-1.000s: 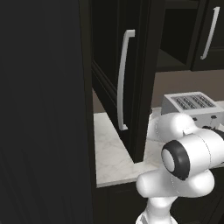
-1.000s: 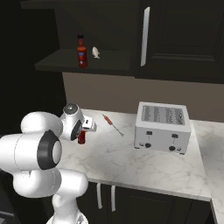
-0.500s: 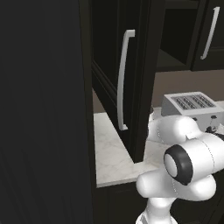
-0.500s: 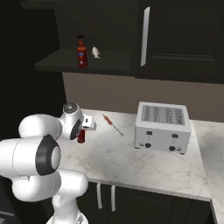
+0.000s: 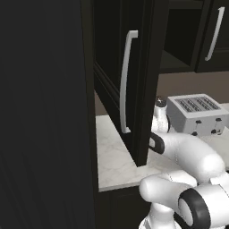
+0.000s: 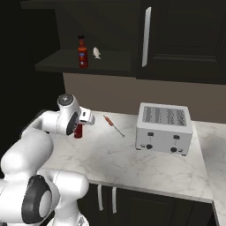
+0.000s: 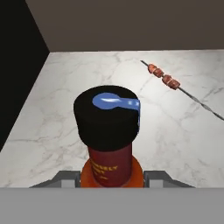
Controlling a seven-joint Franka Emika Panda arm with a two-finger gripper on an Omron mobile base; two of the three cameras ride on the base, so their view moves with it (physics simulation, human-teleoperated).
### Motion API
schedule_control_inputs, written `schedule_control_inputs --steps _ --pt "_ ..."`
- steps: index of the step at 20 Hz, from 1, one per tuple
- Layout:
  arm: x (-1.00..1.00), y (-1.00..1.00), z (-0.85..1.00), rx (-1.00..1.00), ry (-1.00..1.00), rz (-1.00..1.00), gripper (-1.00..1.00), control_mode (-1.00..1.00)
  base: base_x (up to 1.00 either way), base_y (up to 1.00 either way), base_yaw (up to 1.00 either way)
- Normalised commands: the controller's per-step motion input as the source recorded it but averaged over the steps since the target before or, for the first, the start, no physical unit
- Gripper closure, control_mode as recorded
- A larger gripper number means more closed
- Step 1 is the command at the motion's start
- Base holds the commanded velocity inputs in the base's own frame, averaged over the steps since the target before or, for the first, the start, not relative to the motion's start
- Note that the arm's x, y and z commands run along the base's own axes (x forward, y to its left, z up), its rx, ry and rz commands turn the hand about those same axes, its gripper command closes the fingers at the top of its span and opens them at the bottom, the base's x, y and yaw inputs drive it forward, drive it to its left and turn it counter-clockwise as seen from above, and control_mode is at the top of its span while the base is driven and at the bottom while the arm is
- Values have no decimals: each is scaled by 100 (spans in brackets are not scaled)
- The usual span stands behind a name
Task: Pick the condiment bottle and condiment bottle from the counter and place them in the cabinet.
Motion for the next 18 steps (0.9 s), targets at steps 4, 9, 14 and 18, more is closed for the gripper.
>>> schedule_control_inputs --steps 4,9,14,18 --pt "-41 -19 87 2 0 0 100 -100 0 0 0" --pt "-41 -14 79 3 -2 0 100 -100 0 0 0" --pt "-45 -4 70 3 -5 0 100 -100 0 0 0" --pt "-41 0 71 1 -6 0 100 -100 0 0 0"
